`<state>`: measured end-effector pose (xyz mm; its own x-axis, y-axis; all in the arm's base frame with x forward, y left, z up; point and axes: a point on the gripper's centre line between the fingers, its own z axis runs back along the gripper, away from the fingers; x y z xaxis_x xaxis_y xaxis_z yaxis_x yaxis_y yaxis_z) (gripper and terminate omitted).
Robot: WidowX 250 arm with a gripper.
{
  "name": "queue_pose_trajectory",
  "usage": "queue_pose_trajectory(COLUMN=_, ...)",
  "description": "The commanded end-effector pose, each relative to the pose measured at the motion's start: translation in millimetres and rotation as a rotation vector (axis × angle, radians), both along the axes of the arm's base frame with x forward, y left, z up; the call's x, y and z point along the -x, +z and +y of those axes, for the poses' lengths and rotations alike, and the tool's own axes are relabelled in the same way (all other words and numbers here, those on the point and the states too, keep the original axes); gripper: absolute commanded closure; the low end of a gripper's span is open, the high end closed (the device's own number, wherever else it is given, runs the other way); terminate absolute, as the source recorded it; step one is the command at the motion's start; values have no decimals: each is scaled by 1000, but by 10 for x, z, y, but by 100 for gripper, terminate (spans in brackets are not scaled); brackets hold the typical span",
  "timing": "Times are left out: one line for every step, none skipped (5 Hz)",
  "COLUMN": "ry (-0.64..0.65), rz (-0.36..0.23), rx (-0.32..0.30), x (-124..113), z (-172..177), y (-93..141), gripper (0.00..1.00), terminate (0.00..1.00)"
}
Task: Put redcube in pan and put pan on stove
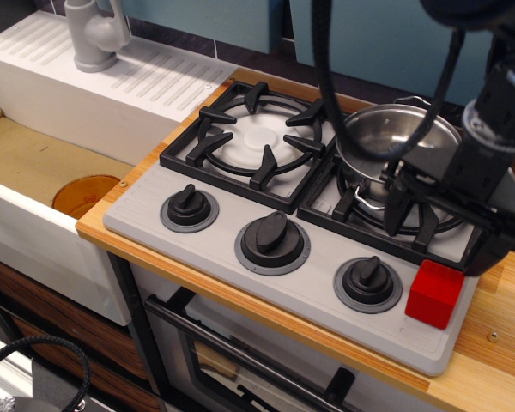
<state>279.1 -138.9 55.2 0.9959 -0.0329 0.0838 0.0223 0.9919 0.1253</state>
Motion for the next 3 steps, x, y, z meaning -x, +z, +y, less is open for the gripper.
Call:
queue_pose_trajectory(ry=16, rz=-43, rx=4, x=85, z=-107, y=53, gripper=0, terminate=0)
queue_pose_trajectory(ry=23, rz=-46, rx=-3, x=123, z=-160, y=50, gripper=0, terminate=0)
queue_pose_trajectory(ry=22, rz=-50, rx=2, x=138, z=-209, y=6, gripper=0, terminate=0)
